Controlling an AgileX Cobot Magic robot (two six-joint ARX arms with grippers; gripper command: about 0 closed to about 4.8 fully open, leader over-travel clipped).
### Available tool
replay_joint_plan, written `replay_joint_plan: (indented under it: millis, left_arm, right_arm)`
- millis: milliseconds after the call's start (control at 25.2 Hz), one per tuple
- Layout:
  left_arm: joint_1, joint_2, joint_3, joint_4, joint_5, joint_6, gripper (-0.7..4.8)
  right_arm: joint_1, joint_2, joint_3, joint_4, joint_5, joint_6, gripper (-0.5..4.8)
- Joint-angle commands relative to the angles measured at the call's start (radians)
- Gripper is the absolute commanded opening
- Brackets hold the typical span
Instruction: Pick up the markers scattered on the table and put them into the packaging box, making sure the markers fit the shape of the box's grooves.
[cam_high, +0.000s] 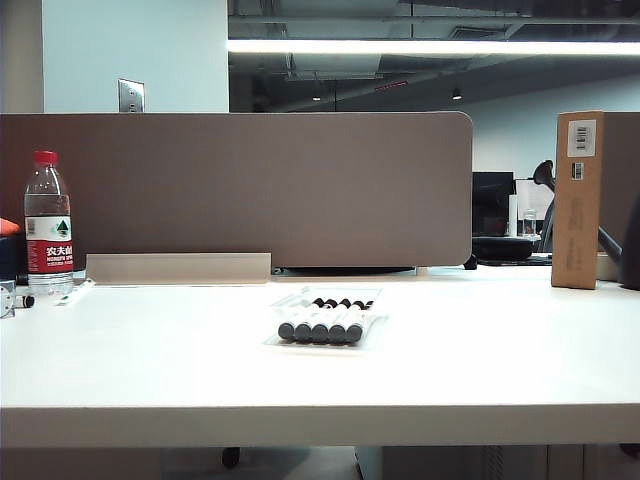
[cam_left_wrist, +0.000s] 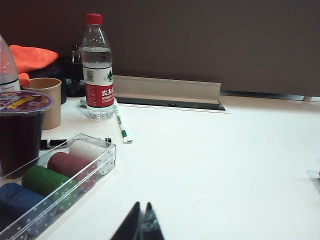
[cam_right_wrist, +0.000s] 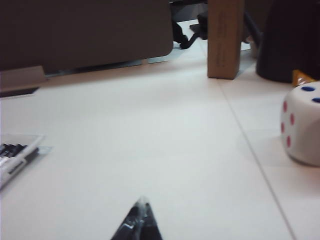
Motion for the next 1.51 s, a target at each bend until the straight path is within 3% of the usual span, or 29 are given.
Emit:
replay_joint_plan:
  millis: [40, 1508]
  left_arm:
    - [0.001, 0.0, 0.005, 0.005, 0.003, 0.004, -0.05]
    - [0.001, 0.0, 0.005, 0.005, 0.003, 0.004, -0.05]
  right_arm:
    - [0.0, 0.001, -0.005, 0.017, 0.016, -0.111, -0.04]
    - [-0.001, 0.001, -0.005, 0.016, 0.031, -0.142, -0.04]
